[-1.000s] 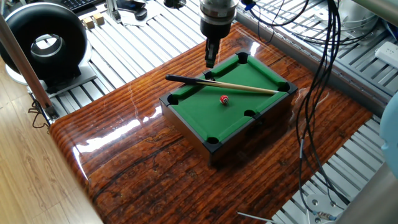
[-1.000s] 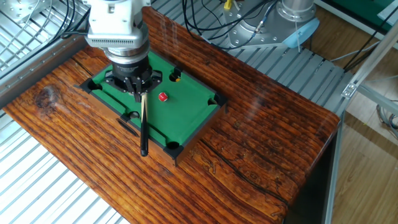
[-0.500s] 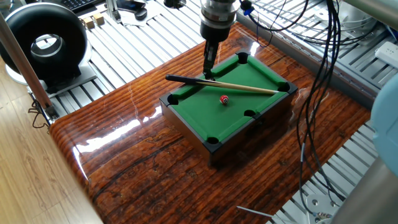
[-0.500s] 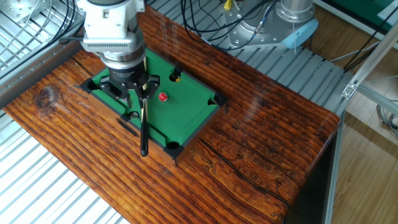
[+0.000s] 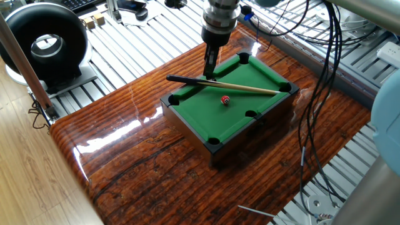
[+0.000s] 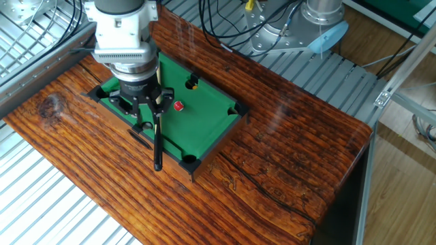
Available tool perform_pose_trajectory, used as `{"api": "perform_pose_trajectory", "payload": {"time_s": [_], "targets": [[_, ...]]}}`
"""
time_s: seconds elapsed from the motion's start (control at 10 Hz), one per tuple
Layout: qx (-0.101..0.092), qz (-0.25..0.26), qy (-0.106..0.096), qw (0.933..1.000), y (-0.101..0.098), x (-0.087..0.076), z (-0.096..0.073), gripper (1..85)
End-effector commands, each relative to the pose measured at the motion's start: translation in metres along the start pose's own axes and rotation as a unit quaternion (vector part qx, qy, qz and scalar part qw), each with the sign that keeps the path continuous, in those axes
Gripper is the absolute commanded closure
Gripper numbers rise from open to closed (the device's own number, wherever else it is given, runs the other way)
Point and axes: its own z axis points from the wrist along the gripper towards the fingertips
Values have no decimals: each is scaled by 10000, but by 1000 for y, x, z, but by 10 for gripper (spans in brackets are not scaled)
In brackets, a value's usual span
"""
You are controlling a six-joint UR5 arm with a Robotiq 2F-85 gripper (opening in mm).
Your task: Hit the pool ball
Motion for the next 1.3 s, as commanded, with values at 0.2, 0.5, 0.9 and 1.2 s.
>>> {"api": "perform_pose_trajectory", "payload": {"time_s": [0.2, 0.5, 0.9, 1.2], "targets": [[-92, 173, -44, 9998, 12, -2, 5, 507], [-44, 292, -53, 9996, 10, -5, 10, 413], [17, 201, -131, 9997, 8, -15, 20, 413], [87, 270, -131, 9995, 11, -23, 22, 423]]}}
